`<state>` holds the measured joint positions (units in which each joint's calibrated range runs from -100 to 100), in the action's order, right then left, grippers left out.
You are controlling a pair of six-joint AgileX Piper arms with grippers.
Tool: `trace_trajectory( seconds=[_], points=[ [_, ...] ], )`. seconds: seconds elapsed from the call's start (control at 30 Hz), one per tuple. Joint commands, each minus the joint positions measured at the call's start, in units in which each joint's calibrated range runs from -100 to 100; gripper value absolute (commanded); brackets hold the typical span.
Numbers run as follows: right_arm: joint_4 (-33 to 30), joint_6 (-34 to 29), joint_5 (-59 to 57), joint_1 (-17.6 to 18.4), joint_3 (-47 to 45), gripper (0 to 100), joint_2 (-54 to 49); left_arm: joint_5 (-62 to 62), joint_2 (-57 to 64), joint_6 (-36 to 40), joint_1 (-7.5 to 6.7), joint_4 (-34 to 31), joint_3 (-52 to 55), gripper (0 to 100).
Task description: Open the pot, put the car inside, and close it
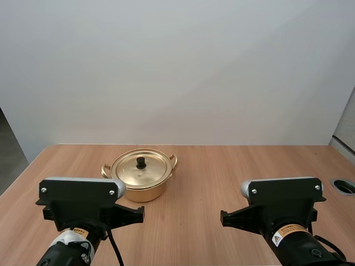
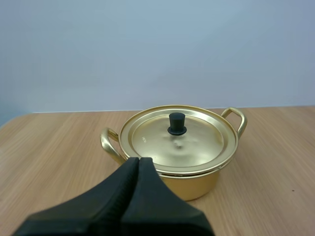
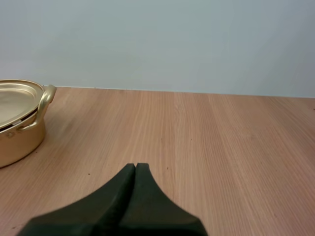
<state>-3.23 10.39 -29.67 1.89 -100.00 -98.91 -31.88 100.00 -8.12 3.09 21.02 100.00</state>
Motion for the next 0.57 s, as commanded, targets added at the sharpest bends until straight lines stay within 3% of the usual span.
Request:
trace_trajectory(
  seconds=[0.0, 0.53],
  points=[
    [0.04, -0.03, -0.02, -0.06, 0.00, 0, -0.02, 0.04, 0.00, -0.90, -0.01, 0.01, 0.00, 0],
    [0.04, -0.03, -0.02, -0.06, 0.00, 0, -0.02, 0.64, 0.00, -0.90, -0.01, 0.01, 0.00, 0]
  ],
)
